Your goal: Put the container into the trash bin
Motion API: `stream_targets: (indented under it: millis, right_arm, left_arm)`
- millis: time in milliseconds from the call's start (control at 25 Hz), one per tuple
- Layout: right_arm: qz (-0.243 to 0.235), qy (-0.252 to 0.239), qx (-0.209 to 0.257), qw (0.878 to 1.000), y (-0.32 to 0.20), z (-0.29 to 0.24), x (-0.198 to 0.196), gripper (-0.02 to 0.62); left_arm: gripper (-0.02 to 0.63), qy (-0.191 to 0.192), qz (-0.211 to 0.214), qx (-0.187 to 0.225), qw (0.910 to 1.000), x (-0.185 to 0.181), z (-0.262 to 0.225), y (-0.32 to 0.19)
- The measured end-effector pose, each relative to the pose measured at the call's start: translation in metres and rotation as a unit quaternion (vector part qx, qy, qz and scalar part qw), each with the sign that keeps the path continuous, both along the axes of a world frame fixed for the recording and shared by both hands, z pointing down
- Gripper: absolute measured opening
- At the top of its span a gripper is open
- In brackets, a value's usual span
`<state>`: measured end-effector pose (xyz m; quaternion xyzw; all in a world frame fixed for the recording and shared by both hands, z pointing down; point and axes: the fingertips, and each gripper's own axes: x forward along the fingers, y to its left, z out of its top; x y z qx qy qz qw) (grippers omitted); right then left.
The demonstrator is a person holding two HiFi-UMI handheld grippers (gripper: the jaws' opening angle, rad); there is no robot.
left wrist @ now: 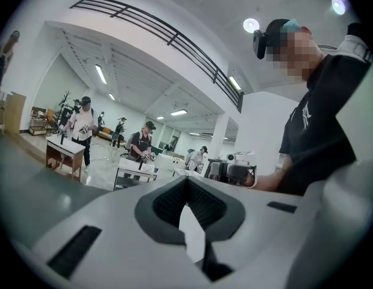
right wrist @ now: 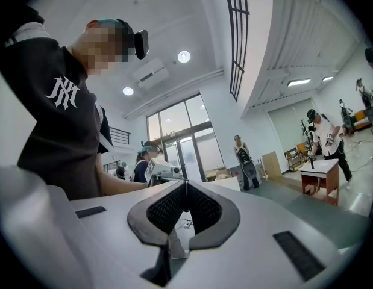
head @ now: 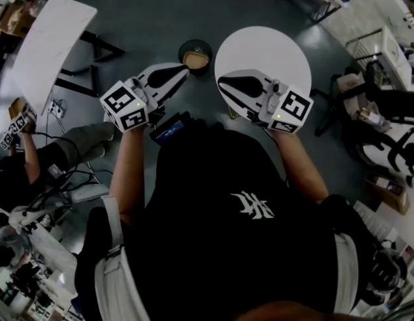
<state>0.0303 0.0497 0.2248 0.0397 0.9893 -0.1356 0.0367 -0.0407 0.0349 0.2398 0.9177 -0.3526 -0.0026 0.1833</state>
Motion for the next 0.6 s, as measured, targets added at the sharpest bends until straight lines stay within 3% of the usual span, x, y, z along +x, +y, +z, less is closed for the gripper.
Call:
stream_targets:
  millis: [600]
  right_arm:
    - [0.005, -0.01, -0.018, 1.0, -0.0036, 0.0029, 0.0015, 0.04]
  left_arm:
    - [0.003, -0.003, -0.001, -0.006, 1.0, -0.0011, 0.0091, 0.0001]
